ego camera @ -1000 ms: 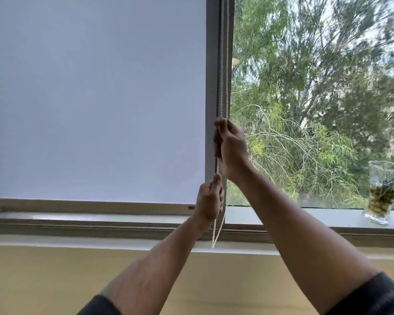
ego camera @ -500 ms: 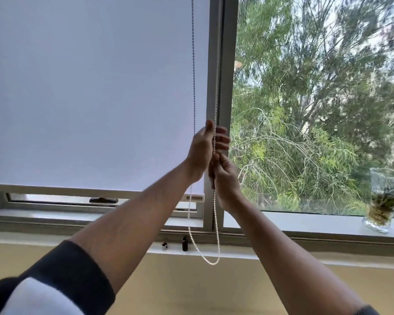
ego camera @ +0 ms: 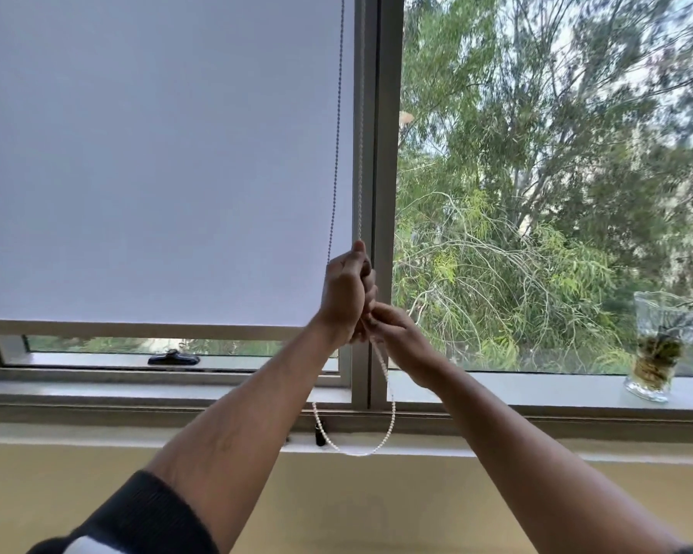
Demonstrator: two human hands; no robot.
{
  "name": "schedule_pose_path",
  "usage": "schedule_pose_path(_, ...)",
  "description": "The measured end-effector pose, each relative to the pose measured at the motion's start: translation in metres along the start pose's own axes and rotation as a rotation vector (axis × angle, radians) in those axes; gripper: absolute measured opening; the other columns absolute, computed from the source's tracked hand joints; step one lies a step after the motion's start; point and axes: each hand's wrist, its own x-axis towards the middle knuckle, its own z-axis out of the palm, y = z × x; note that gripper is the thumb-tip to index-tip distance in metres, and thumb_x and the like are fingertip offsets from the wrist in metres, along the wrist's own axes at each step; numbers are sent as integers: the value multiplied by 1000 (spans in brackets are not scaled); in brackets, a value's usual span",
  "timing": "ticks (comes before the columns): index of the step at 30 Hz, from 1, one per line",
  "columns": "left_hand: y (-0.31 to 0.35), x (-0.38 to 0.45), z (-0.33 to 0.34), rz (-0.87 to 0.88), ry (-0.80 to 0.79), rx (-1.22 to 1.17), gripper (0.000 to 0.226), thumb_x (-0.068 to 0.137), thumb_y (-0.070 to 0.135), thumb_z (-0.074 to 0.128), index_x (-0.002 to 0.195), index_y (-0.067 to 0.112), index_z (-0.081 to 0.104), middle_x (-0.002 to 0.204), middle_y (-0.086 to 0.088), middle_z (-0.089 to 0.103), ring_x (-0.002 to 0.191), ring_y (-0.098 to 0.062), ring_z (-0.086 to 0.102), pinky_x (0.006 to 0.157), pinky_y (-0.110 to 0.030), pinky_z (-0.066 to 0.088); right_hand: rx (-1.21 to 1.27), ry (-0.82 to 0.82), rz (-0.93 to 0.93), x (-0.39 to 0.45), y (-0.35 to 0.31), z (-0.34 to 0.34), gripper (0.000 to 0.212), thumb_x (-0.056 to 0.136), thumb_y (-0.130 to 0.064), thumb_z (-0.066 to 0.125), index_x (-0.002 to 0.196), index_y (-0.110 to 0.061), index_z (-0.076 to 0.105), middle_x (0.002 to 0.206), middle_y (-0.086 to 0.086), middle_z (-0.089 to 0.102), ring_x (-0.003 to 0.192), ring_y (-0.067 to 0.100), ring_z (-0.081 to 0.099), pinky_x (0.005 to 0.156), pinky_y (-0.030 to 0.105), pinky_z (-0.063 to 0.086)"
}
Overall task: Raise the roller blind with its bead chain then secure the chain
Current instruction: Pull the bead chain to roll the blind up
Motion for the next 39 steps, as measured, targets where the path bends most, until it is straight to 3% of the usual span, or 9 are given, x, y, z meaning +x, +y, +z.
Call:
schedule_pose_path(4,-6,-4,0,29,-16,43,53,105,40,34,54,24,36,42,6,27,35,-11,20,42,-20,21,42,17,-9,11,-28,-15,27,77,-2,53,92,-14,71,80,2,67,75,15,59,70,26,49)
schedule_pose_path(8,-13,-10,1,20,-13,105,55,105,41,35,52,24,41,42,6,32,33,-12,22,41,-20,22,271,186,-20,38,-72,-25,43,80,-5,51,120,-4,68,99,10,76,90,23,70,78,32,57)
schedule_pose_path(12,-21,-22,6,2,4,140,57,105,41,37,50,26,41,41,4,33,31,-11,26,39,-20,23,343,168,-55,60,-113,-17,28,107,-16,44,113,-10,71,86,7,73,77,19,68,68,31,57)
schedule_pose_path(15,-24,-27,13,5,8,172,52,107,37,36,56,23,39,44,-1,28,31,-10,24,38,-22,18,275,260,-65,64,-113,2,30,109,-19,41,97,-20,69,58,-6,47,48,7,35,44,20,29)
schedule_pose_path(19,-12,-19,5,-1,-80,318,48,107,35,34,65,14,41,51,-5,34,39,-14,30,41,-27,23,296,397,-74,63,-110,16,31,109,-16,41,87,-23,60,52,-8,40,39,4,24,37,16,18)
schedule_pose_path(25,24,1,-19,35,-195,473,30,85,43,48,100,18,54,90,-2,63,85,-17,58,78,-32,45,333,427,-106,61,-113,22,29,110,-16,41,88,-21,59,48,-10,37,39,4,27,37,18,24)
schedule_pose_path(32,84,24,1,66,-56,125,45,73,12,42,114,9,61,104,-10,69,97,-25,64,80,-33,50,115,392,-121,49,-82,34,35,109,-9,38,84,-21,58,47,-11,44,39,-1,31,37,14,25)
schedule_pose_path(36,111,33,20,74,31,61,25,94,15,40,104,12,63,75,-4,65,63,-18,61,61,-29,49,49,395,-106,41,-52,43,36,108,-6,39,82,-22,57,52,-7,39,42,1,29,41,15,24)
schedule_pose_path(39,113,36,28,76,114,62,28,96,16,41,70,20,49,47,7,36,35,-9,27,40,-16,21,3,373,-133,35,-38,42,37,106,-2,42,80,-23,59,48,-13,42,45,1,31,44,15,26)
